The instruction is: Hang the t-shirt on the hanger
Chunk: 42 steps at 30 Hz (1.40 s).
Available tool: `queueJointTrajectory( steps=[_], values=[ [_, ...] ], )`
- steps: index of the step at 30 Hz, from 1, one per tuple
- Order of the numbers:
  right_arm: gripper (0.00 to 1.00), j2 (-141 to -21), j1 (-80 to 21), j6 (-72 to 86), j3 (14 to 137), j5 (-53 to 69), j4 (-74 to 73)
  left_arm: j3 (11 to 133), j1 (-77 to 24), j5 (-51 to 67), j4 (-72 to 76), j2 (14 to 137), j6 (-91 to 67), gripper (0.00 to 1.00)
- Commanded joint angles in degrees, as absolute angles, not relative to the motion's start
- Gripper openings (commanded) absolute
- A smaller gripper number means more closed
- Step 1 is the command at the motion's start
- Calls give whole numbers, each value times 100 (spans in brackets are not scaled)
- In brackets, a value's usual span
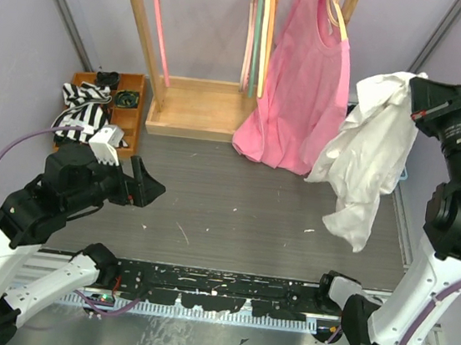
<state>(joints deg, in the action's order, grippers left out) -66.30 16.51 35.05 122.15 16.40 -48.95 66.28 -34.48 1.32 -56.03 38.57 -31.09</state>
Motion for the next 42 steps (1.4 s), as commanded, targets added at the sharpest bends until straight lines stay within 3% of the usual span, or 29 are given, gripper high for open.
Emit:
queueJointTrajectory(
  steps=[1,7,16,21,31,42],
  values=[
    [1,-6110,1649,4546,11301,3134,-3644,6898,-3419,149,-5756,3762,-2966,98],
    [1,-5472,1646,5429,9900,4152,-2714,6952,-3421,396,-5689,3808,-2922,98],
    [1,-5119,1188,5450,8901,4502,-2725,6998,-3419,567,-5738,3877,-2925,98],
    [1,-5461,721,4835,8981,4473,-3456,6950,-3420,569,-5750,3876,-2984,98],
    [1,-6197,-586,4407,9591,3890,-3892,6906,-3419,560,-5763,3937,-3071,98],
    [1,-6903,-3098,4262,9487,2057,-3440,7000,-3419,554,-5856,4007,-3149,98]
  ],
)
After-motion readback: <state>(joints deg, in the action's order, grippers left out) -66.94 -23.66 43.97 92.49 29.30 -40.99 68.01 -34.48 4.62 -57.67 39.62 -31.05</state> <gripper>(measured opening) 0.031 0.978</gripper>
